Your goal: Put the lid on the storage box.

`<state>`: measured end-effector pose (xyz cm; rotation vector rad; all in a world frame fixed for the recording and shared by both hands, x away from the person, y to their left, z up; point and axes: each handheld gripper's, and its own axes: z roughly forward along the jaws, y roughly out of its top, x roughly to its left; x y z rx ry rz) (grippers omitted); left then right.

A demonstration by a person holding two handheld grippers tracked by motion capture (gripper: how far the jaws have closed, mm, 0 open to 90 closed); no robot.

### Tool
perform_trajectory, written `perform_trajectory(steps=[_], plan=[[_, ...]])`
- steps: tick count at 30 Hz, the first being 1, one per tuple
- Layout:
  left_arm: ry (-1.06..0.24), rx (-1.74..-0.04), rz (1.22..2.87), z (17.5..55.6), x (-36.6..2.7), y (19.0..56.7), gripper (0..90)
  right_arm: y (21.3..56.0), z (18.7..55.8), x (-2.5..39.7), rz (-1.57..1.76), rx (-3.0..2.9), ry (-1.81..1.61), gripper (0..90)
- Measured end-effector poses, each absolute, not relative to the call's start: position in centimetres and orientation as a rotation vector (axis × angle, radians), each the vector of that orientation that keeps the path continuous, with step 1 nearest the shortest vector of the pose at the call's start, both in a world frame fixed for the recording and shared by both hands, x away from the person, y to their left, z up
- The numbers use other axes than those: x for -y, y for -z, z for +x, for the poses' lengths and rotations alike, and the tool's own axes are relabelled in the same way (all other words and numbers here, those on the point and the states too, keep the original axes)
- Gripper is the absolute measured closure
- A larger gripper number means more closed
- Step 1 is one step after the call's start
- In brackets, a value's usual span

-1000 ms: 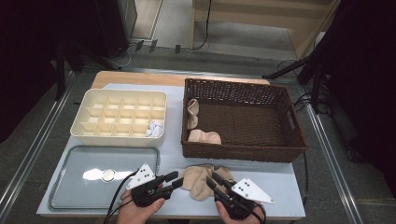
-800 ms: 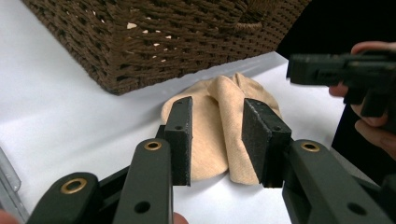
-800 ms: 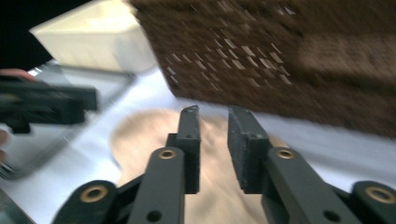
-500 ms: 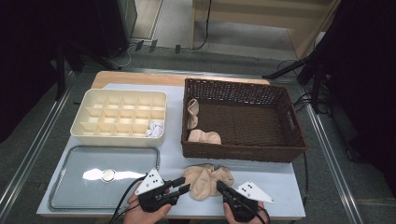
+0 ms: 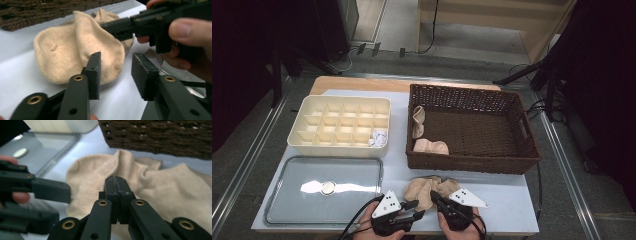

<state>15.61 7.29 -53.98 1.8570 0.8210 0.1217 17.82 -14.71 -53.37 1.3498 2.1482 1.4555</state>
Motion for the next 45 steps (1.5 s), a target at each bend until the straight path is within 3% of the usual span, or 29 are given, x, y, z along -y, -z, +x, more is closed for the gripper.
perform_trajectory(steps=[9, 12, 26, 33, 35, 36, 37, 39, 45], plan=[[-0.22, -0.813, 1.893, 15.4, -6.9, 54.2, 53.7, 53.0, 18.5, 14.4, 1.339, -2.152, -1.59, 88.7], [-0.25, -0.868, 1.866, 15.8, -7.7, 53.8, 60.7, 52.9, 18.4, 14.7, 1.329, -2.139, -1.561, 88.3], [-0.209, -0.982, 1.751, 17.3, -10.5, 53.2, 68.8, 51.7, 16.6, 21.5, 1.437, -1.962, -1.39, 81.8], [-0.189, -0.985, 1.749, 17.5, -10.3, 53.2, 75.6, 53.0, 16.6, 21.1, 1.465, -2.029, -1.328, 69.4], [-0.185, -0.986, 1.75, 17.6, -10.4, 53.2, 76.5, 53.2, 16.7, 20.8, 1.475, -2.039, -1.298, 70.2], [-0.173, -0.992, 1.748, 17.6, -10.5, 53.2, 79.7, 53.5, 17.0, 20.5, 1.474, -2.053, -1.273, 77.3], [-0.173, -0.992, 1.748, 17.6, -10.5, 53.2, 81.3, 53.5, 17.0, 20.5, 1.474, -2.053, -1.273, 77.3], [-0.168, -0.998, 1.755, 17.7, -10.6, 53.3, 84.5, 53.5, 17.0, 20.1, 1.454, -2.068, -1.271, 85.8], [-0.167, -1.0, 1.755, 17.5, -10.9, 53.1, 88.1, 52.7, 16.5, 20.5, 1.438, -2.051, -1.311, 88.6]])
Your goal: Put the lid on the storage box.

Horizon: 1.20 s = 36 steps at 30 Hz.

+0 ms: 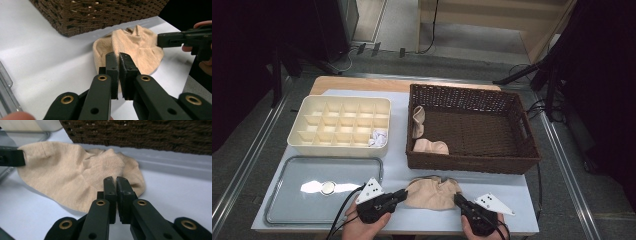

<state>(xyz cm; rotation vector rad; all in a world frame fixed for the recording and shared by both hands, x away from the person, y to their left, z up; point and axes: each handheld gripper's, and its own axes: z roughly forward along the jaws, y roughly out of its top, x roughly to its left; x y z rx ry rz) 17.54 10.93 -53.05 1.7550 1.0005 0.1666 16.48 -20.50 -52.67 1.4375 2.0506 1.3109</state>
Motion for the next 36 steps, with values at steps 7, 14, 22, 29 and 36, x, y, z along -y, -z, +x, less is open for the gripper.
perform_trajectory(steps=[7, 14, 22, 29, 36], plan=[[-0.177, -1.008, 1.791, 17.5, -10.7, 53.3, 89.2, 52.0, 16.0, 21.7, 1.432, -2.026, -1.308, 88.9], [-0.174, -0.992, 1.786, 17.3, -10.5, 53.1, 89.1, 51.5, 15.8, 21.8, 1.405, -2.006, -1.307, 88.9], [-0.196, -1.018, 1.754, 18.3, -10.5, 53.3, 88.5, 51.4, 17.0, 21.5, 1.371, -1.959, -1.315, 88.9], [-0.173, -1.054, 1.8, 18.7, -10.6, 53.8, 84.9, 53.1, 18.3, 21.1, 1.418, -2.066, -1.247, 88.2], [-0.208, -1.081, 1.772, 18.9, -10.6, 53.5, 67.7, 53.0, 18.4, 22.4, 1.467, -1.951, -1.318, 77.5]])
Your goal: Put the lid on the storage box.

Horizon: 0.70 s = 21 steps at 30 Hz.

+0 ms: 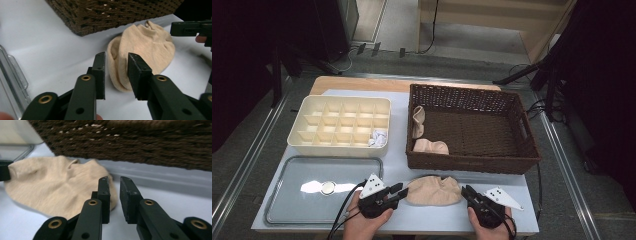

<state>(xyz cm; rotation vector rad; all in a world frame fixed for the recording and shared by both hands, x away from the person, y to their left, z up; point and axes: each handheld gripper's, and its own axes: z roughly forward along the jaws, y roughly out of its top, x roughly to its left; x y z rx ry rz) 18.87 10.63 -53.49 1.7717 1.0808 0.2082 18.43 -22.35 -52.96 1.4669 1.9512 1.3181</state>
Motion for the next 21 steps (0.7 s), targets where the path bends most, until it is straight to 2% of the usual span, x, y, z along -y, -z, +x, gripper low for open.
perform_trajectory(steps=[1, 3, 6, 10, 11, 12, 15, 21], plan=[[-0.205, -1.088, 1.777, 19.0, -10.5, 53.6, 65.5, 53.3, 18.7, 22.4, 1.483, -1.959, -1.321, 70.8], [-0.192, -1.096, 1.777, 19.0, -10.4, 53.7, 65.5, 53.7, 19.1, 22.2, 1.5, -1.978, -1.321, 64.6], [-0.185, -1.101, 1.795, 19.1, -10.0, 53.8, 66.3, 54.0, 19.3, 21.7, 1.503, -2.0, -1.324, 63.6], [-0.138, -1.111, 1.824, 19.4, -9.6, 54.1, 70.9, 54.1, 19.5, 20.5, 1.474, -2.035, -1.314, 69.5], [-0.128, -1.106, 1.832, 19.3, -9.6, 54.2, 77.8, 54.1, 19.4, 20.0, 1.457, -2.048, -1.305, 75.5], [-0.128, -1.106, 1.832, 19.3, -9.6, 54.2, 82.5, 54.1, 19.4, 20.0, 1.457, -2.048, -1.305, 75.5], [-0.119, -1.084, 1.836, 19.1, -9.7, 53.9, 86.8, 53.9, 19.0, 19.8, 1.471, -2.08, -1.317, 84.4], [-0.12, -1.073, 1.834, 18.2, -10.3, 53.4, 87.9, 52.7, 18.0, 21.0, 1.481, -2.068, -1.345, 85.8]])
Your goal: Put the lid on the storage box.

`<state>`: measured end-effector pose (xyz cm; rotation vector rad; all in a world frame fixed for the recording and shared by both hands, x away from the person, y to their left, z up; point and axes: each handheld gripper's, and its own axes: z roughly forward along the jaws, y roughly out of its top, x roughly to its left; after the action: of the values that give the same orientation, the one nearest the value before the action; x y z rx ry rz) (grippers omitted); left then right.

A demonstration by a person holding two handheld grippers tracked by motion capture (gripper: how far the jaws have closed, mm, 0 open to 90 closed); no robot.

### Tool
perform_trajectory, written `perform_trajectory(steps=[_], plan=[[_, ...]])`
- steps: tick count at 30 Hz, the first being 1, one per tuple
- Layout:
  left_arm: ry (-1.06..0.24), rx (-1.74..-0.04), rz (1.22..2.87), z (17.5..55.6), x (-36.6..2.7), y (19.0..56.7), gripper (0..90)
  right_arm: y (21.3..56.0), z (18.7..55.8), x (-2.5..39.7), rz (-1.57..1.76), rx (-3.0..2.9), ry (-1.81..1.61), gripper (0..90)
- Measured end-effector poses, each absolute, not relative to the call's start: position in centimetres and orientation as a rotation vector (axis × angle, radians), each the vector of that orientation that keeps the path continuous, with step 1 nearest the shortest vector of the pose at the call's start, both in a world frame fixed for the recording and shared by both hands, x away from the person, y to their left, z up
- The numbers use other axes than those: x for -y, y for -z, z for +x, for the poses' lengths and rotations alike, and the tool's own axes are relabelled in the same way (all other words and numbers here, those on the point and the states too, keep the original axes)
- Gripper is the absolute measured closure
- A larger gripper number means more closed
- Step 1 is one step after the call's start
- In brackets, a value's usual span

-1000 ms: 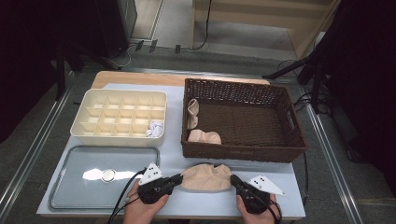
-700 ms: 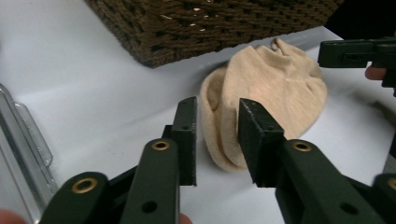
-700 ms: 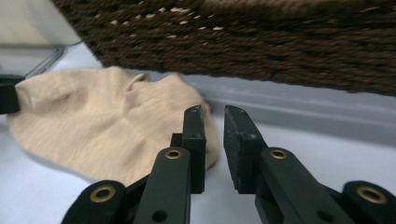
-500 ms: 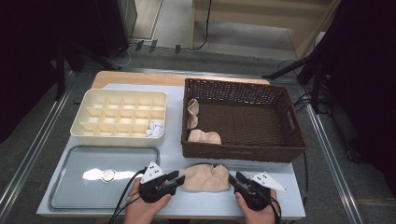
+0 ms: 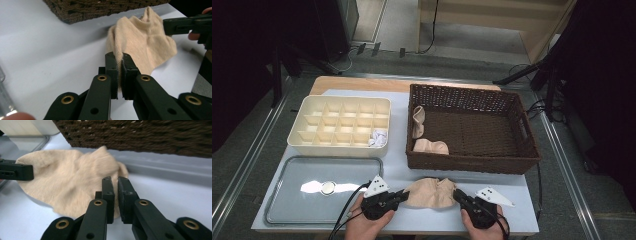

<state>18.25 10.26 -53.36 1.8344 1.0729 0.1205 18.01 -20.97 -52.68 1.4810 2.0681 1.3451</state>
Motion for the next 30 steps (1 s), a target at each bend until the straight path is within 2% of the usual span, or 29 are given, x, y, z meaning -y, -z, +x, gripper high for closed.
perform_trajectory(steps=[5, 10, 17, 20, 25, 27, 29, 30], plan=[[-0.116, -1.093, 1.844, 18.0, -10.1, 53.9, 88.1, 52.3, 17.2, 22.7, 1.521, -2.051, -1.335, 86.5], [-0.126, -1.089, 1.829, 18.0, -9.9, 54.0, 86.6, 52.9, 17.5, 22.1, 1.503, -2.07, -1.309, 85.6], [-0.135, -1.066, 1.751, 18.0, -10.2, 53.4, 68.8, 52.6, 17.2, 22.5, 1.471, -1.979, -1.399, 73.1], [-0.145, -1.054, 1.757, 18.1, -10.2, 53.2, 71.6, 52.4, 17.2, 22.5, 1.451, -1.952, -1.429, 70.3], [-0.14, -1.05, 1.772, 18.1, -10.1, 53.3, 84.5, 53.0, 17.4, 21.5, 1.431, -2.013, -1.413, 63.5], [-0.136, -1.047, 1.788, 18.1, -10.0, 53.5, 85.3, 53.1, 17.5, 21.0, 1.409, -2.032, -1.382, 64.2], [-0.16, -1.071, 1.801, 18.3, -10.1, 53.7, 87.2, 53.7, 17.7, 20.4, 1.42, -2.078, -1.272, 73.2], [-0.16, -1.071, 1.801, 18.3, -10.1, 53.7, 87.7, 53.7, 17.7, 20.4, 1.42, -2.078, -1.272, 73.2]])
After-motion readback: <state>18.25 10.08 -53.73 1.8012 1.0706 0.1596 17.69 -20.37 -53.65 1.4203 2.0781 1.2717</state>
